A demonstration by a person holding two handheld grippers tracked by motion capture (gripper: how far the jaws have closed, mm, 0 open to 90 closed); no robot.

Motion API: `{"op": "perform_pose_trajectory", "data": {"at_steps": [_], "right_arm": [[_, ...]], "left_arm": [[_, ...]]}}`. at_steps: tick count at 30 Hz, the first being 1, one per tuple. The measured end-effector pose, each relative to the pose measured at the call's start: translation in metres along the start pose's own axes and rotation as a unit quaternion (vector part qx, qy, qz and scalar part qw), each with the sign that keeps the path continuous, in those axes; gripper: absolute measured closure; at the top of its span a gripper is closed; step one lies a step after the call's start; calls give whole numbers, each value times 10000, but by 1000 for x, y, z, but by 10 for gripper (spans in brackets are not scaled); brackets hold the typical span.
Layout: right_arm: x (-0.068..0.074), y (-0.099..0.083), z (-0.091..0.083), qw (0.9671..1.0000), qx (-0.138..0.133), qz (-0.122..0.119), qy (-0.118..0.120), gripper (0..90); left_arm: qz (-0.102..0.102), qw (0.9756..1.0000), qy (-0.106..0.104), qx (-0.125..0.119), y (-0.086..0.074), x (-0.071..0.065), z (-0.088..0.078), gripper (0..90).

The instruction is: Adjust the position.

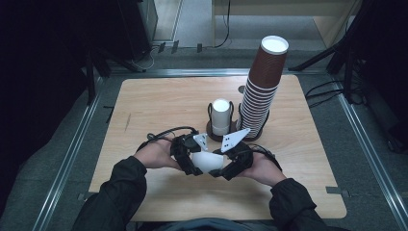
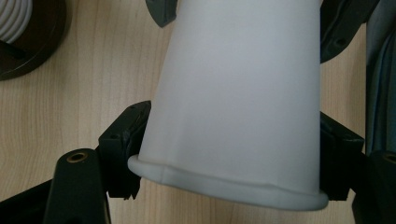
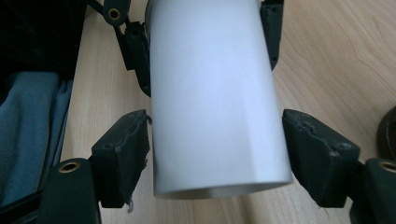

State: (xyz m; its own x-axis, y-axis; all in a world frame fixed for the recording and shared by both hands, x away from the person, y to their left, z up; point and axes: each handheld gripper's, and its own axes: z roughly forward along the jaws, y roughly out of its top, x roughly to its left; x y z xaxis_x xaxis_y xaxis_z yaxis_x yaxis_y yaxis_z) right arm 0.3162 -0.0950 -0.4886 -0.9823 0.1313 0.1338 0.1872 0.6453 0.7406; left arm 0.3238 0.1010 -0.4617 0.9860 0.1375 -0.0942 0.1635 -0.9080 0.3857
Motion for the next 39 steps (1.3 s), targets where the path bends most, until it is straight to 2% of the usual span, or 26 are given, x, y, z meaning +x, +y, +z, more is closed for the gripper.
{"op": "perform_pose_trajectory", "data": {"at_steps": [3, 7, 9, 12, 16, 21, 25, 28, 30, 34, 39], "right_arm": [[2, 0, 2, 10000, 74, -39, -16, 257], [3, 1, 4, 9999, 130, -84, -19, 331], [3, 1, 4, 9998, 136, -175, -23, 340], [3, 1, 3, 9997, 143, -180, 15, 342], [3, 2, 1, 9996, 124, -239, 7, 340], [0, 0, -5, 9997, 21, -232, -89, 341], [-2, -1, -10, 9997, -87, -190, -119, 340], [-4, -2, -12, 9995, -152, -233, -148, 340], [-3, -2, -14, 9997, -136, -164, -154, 339], [-5, -2, -16, 9992, -260, -236, -186, 339], [-4, -3, -20, 9992, -318, -167, -158, 339]], "left_arm": [[15, 10000, -3, 1, 1, 0, 0, 260], [14, 10000, -10, -22, 2, -1, 2, 260], [33, 10000, -18, -23, 2, -1, 2, 259], [48, 10000, -18, -34, 2, -1, 1, 245], [-1, 9998, -96, -185, 1, 0, -2, 175], [-169, 9991, 44, -378, -3, 2, -7, 83], [-253, 9979, 114, -577, -8, 5, -13, 60], [-339, 9962, 183, -779, -12, 6, -18, 21], [-427, 9944, 258, -935, -14, 7, -21, 0], [-459, 9913, 246, -1208, -20, 7, -27, 0], [-552, 9873, 127, -1486, -25, 7, -29, 0]]}}
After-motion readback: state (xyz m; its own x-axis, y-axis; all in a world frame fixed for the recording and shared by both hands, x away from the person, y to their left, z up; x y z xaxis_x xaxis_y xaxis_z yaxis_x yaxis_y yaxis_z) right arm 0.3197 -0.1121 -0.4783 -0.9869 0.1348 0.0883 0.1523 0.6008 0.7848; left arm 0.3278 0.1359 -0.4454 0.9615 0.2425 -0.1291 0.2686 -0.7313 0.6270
